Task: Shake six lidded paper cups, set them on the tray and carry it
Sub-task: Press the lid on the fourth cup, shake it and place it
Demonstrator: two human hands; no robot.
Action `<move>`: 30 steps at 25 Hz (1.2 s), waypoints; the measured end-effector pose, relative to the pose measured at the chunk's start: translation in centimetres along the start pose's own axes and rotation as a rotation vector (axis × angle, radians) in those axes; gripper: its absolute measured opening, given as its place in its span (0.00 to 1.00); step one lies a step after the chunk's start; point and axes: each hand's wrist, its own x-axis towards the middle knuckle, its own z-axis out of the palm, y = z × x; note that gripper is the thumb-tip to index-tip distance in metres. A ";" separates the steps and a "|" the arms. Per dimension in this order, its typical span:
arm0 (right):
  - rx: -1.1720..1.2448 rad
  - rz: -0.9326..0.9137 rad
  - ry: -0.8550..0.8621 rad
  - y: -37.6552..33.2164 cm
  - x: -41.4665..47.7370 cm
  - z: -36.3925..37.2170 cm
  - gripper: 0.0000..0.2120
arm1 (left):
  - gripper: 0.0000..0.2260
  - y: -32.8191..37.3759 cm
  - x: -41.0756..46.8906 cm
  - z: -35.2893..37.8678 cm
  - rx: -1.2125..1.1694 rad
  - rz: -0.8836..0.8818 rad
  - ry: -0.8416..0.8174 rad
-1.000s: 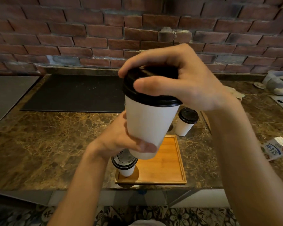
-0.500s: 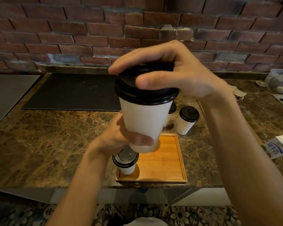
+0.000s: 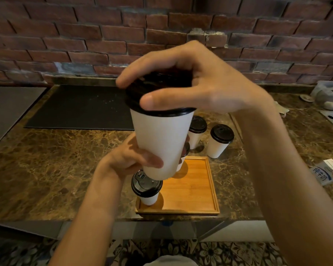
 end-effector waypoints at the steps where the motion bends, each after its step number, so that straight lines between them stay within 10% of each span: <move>1: 0.064 -0.007 0.012 0.3 -0.1 -0.1 0.14 | 0.19 0.3 -0.4 0.1 -0.008 -0.012 0.012; 9: -0.209 0.153 0.542 0.0 1.2 2.3 0.10 | 0.23 1.6 5.3 0.5 -0.256 0.010 -0.211; 15: 0.066 -0.139 -0.014 1.2 0.7 -0.8 0.18 | 0.24 1.1 5.1 -0.1 -0.288 0.023 -0.341; 23: -0.461 0.337 0.366 1.1 1.5 1.6 0.12 | 0.38 0.8 6.0 2.3 -0.048 -0.067 0.079; 30: 0.016 -0.037 0.044 1.4 0.2 -1.5 0.12 | 0.31 0.4 5.7 1.2 -0.227 -0.081 -0.156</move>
